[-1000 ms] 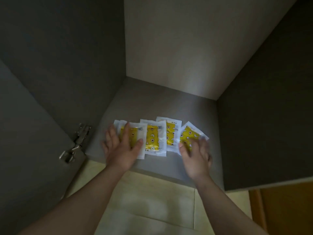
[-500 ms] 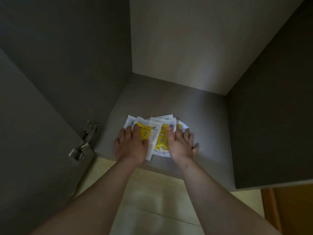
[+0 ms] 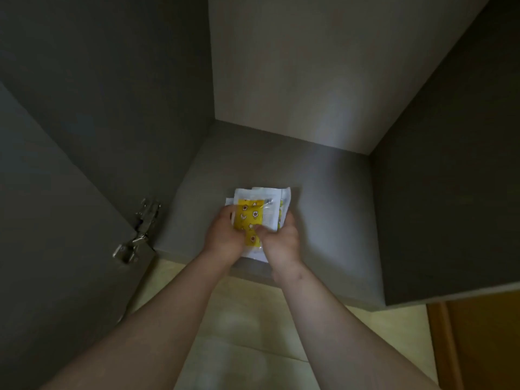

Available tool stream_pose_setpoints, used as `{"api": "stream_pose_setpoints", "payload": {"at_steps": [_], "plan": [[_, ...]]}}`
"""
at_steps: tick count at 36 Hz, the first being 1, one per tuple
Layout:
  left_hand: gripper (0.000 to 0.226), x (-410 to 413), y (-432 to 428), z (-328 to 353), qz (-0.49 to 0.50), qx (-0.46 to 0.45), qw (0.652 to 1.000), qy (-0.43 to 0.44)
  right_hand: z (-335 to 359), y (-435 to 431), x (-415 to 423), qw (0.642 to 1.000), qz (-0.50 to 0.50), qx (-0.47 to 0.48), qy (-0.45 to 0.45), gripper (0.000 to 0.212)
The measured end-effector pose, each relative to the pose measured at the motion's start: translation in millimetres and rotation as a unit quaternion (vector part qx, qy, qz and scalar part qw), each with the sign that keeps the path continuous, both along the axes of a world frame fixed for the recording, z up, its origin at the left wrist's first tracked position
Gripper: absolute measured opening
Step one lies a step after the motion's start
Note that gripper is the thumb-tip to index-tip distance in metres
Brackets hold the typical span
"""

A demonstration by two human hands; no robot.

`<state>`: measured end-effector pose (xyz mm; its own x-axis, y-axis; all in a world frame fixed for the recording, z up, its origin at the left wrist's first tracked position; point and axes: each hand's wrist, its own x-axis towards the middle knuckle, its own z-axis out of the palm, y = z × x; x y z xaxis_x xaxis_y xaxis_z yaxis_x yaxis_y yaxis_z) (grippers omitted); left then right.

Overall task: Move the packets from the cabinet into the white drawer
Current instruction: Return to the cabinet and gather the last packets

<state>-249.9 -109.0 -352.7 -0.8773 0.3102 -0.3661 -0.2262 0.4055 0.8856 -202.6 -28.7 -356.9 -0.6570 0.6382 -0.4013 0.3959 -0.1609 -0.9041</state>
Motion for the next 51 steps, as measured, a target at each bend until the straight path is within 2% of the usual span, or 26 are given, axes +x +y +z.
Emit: {"api": "stream_pose_setpoints", "payload": {"at_steps": [5,7,9,10,12,13,15,17,23,28,29,31,33,34,36,38,42,44,48,51], "plan": [[0.04,-5,-15,-6,-0.03,-0.019,0.999,0.0,6,3,1,1.0,-0.007,-0.021,-0.021,0.035],[0.041,-8,-20,-5,-0.061,-0.115,0.991,0.044,6,3,1,0.999,-0.007,-0.023,-0.032,0.035],[0.049,-10,-23,-5,-0.076,-0.229,0.965,0.102,5,2,2,0.999,-0.015,-0.032,-0.037,0.035],[0.052,-10,-23,-4,-0.072,-0.232,0.965,0.098,5,2,2,0.999,-0.016,-0.039,-0.035,0.035],[0.054,-10,-21,-2,-0.044,-0.159,0.986,0.038,3,3,3,0.998,-0.006,-0.049,-0.028,0.035],[0.045,-9,-19,-2,-0.032,-0.119,0.992,0.009,4,3,4,0.998,0.003,-0.051,-0.024,0.034],[0.029,-7,-14,4,-0.025,-0.068,0.996,-0.046,5,2,5,0.998,0.015,-0.055,-0.018,0.033],[0.03,-5,-10,9,-0.022,-0.023,0.996,-0.085,4,0,6,0.998,0.011,-0.062,-0.013,0.033],[0.034,1,-14,10,-0.057,0.006,0.992,-0.109,1,1,11,0.995,-0.026,-0.092,0.027,0.042],[0.015,3,-14,9,-0.043,0.032,0.997,-0.049,1,5,16,0.987,-0.043,-0.13,0.081,0.04],[0.027,0,-14,9,-0.026,0.023,0.999,-0.019,1,5,16,0.984,-0.047,-0.145,0.093,0.04],[0.065,-6,-13,5,0.019,0.012,1.0,0.019,2,8,16,0.975,-0.05,-0.18,0.119,0.039],[0.084,-10,-10,6,0.046,0.047,0.998,-0.003,4,13,13,0.968,-0.03,-0.21,0.133,0.038],[0.081,-8,-7,13,0.053,0.078,0.995,-0.031,6,15,12,0.968,-0.015,-0.215,0.131,0.037],[0.055,-1,-3,25,0.047,0.131,0.987,-0.082,11,17,11,0.97,0.006,-0.212,0.12,0.036],[0.035,6,-5,31,0.044,0.136,0.984,-0.103,16,13,15,0.971,0.015,-0.215,0.104,0.034],[0.011,24,-25,56,0.04,0.129,0.98,-0.147,43,0,32,0.97,0.025,-0.225,0.086,0.026],[0.006,36,-34,76,0.023,0.106,0.982,-0.152,63,-10,46,0.97,0.032,-0.227,0.076,0.02],[0.017,65,-50,132,0.025,0.058,0.986,-0.152,117,-28,78,0.961,0.031,-0.268,0.057,0.018],[0.007,84,-61,182,0.031,0.043,0.985,-0.164,170,-38,96,0.956,0.03,-0.289,0.051,0.022]]}}
